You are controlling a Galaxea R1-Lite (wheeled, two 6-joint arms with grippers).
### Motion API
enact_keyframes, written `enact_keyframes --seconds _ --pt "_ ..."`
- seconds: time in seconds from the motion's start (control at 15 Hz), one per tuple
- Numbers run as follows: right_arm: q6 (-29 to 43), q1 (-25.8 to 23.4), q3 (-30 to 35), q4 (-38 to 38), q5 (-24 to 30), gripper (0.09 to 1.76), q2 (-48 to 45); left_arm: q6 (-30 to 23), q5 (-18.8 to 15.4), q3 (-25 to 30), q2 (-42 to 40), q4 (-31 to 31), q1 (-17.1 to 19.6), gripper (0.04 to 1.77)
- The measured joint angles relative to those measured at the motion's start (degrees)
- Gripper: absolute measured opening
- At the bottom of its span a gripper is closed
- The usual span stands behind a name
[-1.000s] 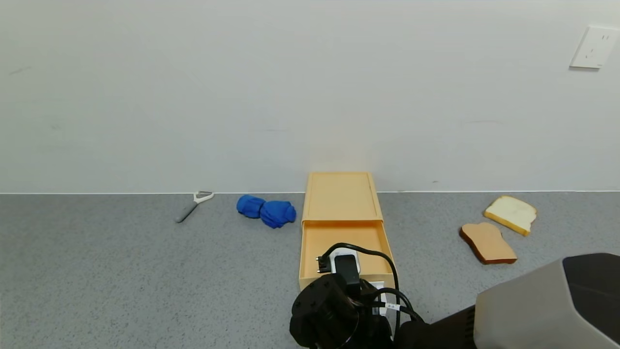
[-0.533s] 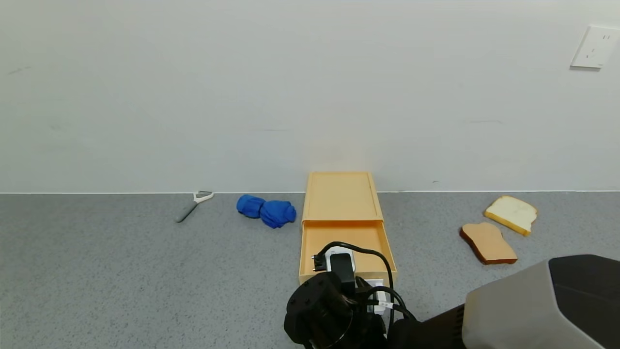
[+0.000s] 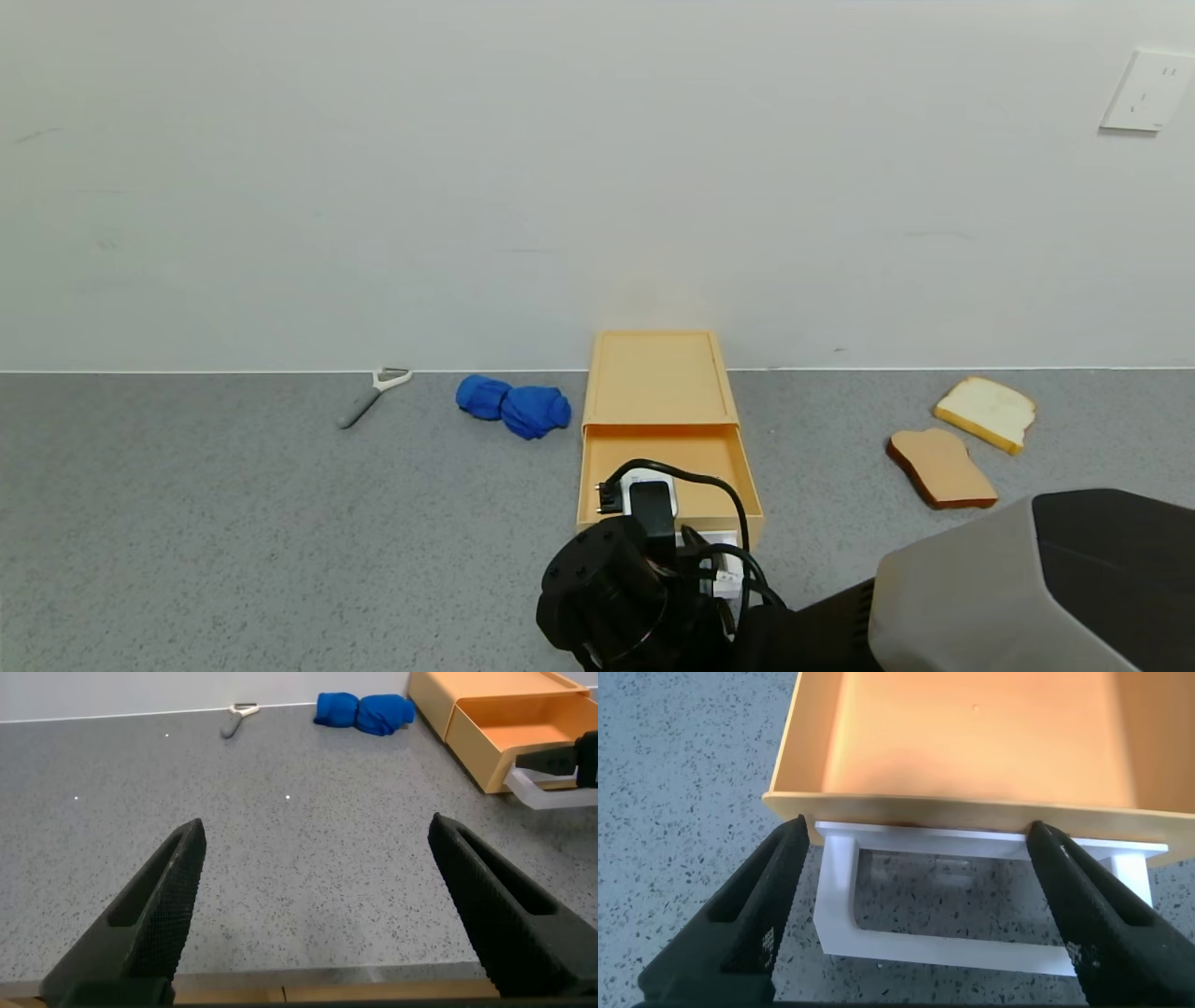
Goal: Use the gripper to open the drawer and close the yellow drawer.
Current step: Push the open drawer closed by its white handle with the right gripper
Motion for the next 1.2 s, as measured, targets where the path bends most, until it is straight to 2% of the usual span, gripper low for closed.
enact_keyframes --seconds 0.47,1.2 --pt "-0.15 0.44 -3.97 1.84 -5.58 1.71 2.11 0.0 0.0 0.0 0.0 0.0 0.0 1.72" --pt "-2.71 -1.24 -8.79 1.9 -5.58 1.71 4.57 -0.02 0.0 0.0 0.0 0.0 0.0 1.72"
